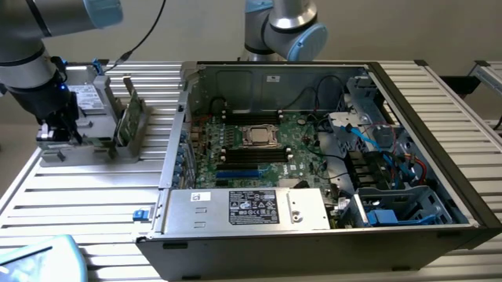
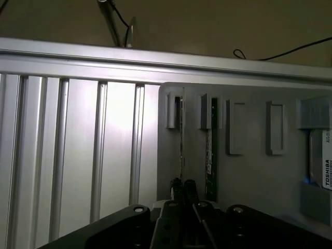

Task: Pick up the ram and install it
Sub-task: 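Pick up the ram and move it above insertion slot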

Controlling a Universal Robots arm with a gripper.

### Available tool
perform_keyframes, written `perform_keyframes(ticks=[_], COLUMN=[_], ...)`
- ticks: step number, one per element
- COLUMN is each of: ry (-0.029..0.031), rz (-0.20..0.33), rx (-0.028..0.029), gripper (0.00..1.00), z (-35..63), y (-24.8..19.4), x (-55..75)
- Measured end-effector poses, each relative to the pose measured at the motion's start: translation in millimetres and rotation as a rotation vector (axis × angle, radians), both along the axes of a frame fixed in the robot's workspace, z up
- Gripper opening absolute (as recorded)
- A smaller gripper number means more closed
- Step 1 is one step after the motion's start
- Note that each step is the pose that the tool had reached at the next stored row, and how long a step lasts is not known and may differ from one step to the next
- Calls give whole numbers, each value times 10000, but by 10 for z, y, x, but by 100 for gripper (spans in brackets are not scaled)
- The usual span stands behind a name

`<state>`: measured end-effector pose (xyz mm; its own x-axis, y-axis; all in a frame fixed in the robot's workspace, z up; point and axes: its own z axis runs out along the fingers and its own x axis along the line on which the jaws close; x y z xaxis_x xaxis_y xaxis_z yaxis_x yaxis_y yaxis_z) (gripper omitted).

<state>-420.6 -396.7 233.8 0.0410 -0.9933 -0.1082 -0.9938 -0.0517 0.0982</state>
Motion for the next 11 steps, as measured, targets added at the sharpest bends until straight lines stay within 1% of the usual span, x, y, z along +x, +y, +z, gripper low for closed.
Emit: perform_keyframes(ticks=[11], ry=[2], rz=[0], rx=[4], gripper=[13], z=[204], y=[0], x=[-1])
